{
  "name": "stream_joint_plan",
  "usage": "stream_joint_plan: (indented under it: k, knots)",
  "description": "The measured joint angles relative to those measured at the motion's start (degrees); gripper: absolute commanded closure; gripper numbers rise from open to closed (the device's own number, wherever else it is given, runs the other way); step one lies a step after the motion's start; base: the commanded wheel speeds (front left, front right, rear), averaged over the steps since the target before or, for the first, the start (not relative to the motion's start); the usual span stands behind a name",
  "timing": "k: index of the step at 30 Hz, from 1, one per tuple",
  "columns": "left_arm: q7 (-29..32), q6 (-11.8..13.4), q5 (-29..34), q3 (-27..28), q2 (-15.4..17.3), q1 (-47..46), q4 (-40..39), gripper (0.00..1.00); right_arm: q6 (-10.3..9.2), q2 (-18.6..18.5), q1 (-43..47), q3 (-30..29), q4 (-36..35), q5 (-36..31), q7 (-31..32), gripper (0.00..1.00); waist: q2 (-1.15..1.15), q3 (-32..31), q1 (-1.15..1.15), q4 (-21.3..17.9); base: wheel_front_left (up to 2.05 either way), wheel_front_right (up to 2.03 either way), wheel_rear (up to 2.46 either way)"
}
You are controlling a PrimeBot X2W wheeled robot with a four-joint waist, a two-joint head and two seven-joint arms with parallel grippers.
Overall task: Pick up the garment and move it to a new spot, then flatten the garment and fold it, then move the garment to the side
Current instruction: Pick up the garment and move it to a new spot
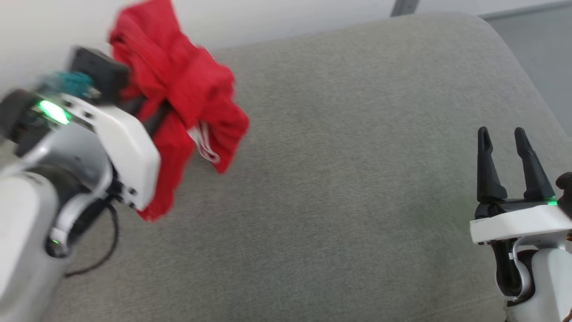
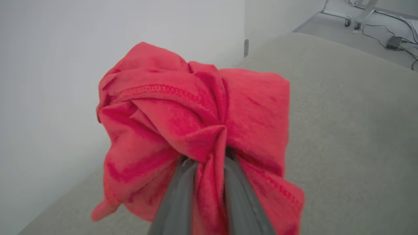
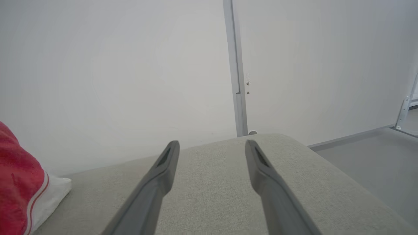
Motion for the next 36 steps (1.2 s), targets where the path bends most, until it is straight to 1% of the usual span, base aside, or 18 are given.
stream_joint_plan:
  k: [3,5,10,15,17,21,27,30,31,32,33,34,36]
  knots:
    - [1.13,-0.75,-0.01,-2.65,-1.18,0.94,0.3,1.0,0.0,0.4,-0.04,0.42,0.6,0.14,-0.54,0.0,0.0,0.74,0.0,-1.48,0.0,0.0,0.0]
    - [1.89,-1.68,-0.02,-4.74,-1.98,1.45,1.38,1.0,0.0,0.59,-0.13,0.81,1.12,0.45,-0.8,0.0,0.0,1.27,0.0,-2.3,0.0,0.0,0.0]
    - [4.22,-3.08,-1.0,-9.12,-4.44,3.04,6.84,1.0,0.0,1.18,-0.89,2.14,2.53,0.65,-1.47,0.0,0.0,2.38,0.0,-4.05,0.0,0.0,0.0]
    - [5.53,-4.72,-1.78,-12.88,-6.16,4.01,13.24,1.0,0.0,1.42,-1.66,3.66,4.11,1.25,-1.86,0.0,0.0,3.34,0.0,-5.47,0.0,0.0,0.0]
    - [6.26,-5.09,-3.08,-13.97,-7.15,4.08,16.26,1.0,0.0,1.49,-2.05,4.12,4.48,1.33,-1.97,0.0,0.0,3.6,0.0,-5.89,0.0,0.0,0.0]
    - [7.44,-5.75,-3.43,-16.13,-8.22,3.88,21.81,1.0,0.0,1.67,-2.44,5.12,5.23,1.56,-2.15,0.0,0.0,4.08,0.0,-6.51,0.0,0.0,0.0]
    - [7.44,-6.59,-3.99,-17.73,-10.07,1.38,28.33,1.0,0.0,1.79,-3.7,5.92,5.88,1.68,-2.27,0.0,0.0,4.72,0.0,-6.59,0.0,0.0,0.0]
    - [6.8,-6.82,-4.19,-18.66,-10.89,0.27,30.37,1.0,0.0,1.76,-4.13,6.2,5.97,1.79,-2.29,0.0,0.0,4.72,0.0,-6.21,0.0,0.0,0.0]
    - [6.53,-6.82,-4.59,-18.92,-11.06,0.1,30.73,0.82,0.0,1.67,-4.32,6.3,5.98,1.81,-2.3,0.0,0.0,4.64,0.0,-6.01,0.0,0.0,0.0]
    - [6.3,-6.92,-4.61,-19.59,-11.07,-0.35,30.83,0.49,0.0,1.59,-4.5,6.37,5.97,1.81,-2.3,0.0,0.0,4.53,0.0,-5.78,0.0,0.0,0.0]
    - [5.93,-7.0,-4.9,-20.03,-11.12,-0.68,30.83,0.12,0.0,1.48,-4.63,6.38,5.94,1.82,-2.3,0.0,0.0,4.4,0.0,-5.5,0.0,0.0,0.0]
    - [5.37,-7.0,-5.38,-20.36,-11.21,-0.7,30.76,0.0,0.0,1.24,-4.65,6.36,5.94,1.82,-2.3,0.0,0.0,4.24,0.0,-5.18,0.0,0.0,0.0]
    - [4.54,-7.02,-6.83,-20.93,-11.26,-0.87,30.33,0.0,0.0,0.89,-4.64,6.26,5.95,1.82,-2.3,0.0,0.0,3.81,0.0,-4.42,0.0,0.0,0.0]
